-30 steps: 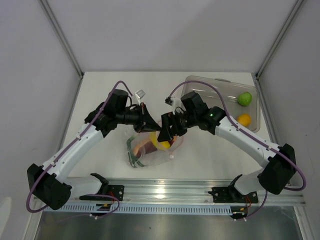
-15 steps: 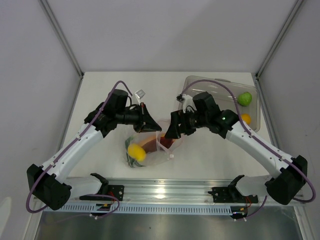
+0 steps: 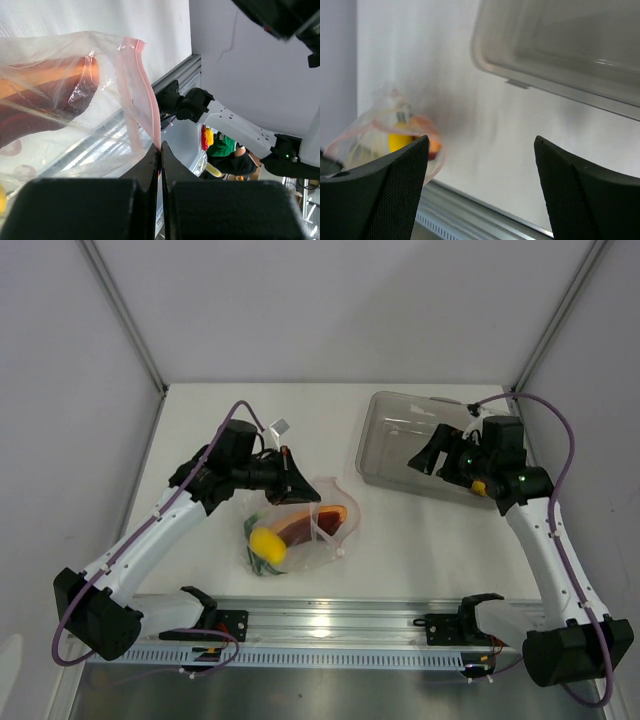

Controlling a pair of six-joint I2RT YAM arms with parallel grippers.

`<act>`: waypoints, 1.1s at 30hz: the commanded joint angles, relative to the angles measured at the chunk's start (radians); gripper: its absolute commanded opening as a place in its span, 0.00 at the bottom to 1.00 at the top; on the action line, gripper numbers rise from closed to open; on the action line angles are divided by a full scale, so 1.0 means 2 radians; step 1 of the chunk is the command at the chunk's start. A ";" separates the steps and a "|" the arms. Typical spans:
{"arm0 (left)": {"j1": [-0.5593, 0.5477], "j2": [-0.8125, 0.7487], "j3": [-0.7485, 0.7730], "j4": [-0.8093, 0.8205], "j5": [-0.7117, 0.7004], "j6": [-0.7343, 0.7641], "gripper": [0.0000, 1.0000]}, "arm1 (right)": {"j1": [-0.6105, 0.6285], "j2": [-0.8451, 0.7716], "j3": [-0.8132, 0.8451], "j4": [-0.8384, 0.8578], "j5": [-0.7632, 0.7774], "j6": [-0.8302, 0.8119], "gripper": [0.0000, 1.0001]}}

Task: Place the food in the zip-top bag and seal the zipper
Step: Pick up the fake fruit from the bin.

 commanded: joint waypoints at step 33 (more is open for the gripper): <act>-0.009 0.023 -0.040 0.103 0.059 0.052 0.01 | -0.167 0.347 0.109 0.014 0.413 0.124 0.86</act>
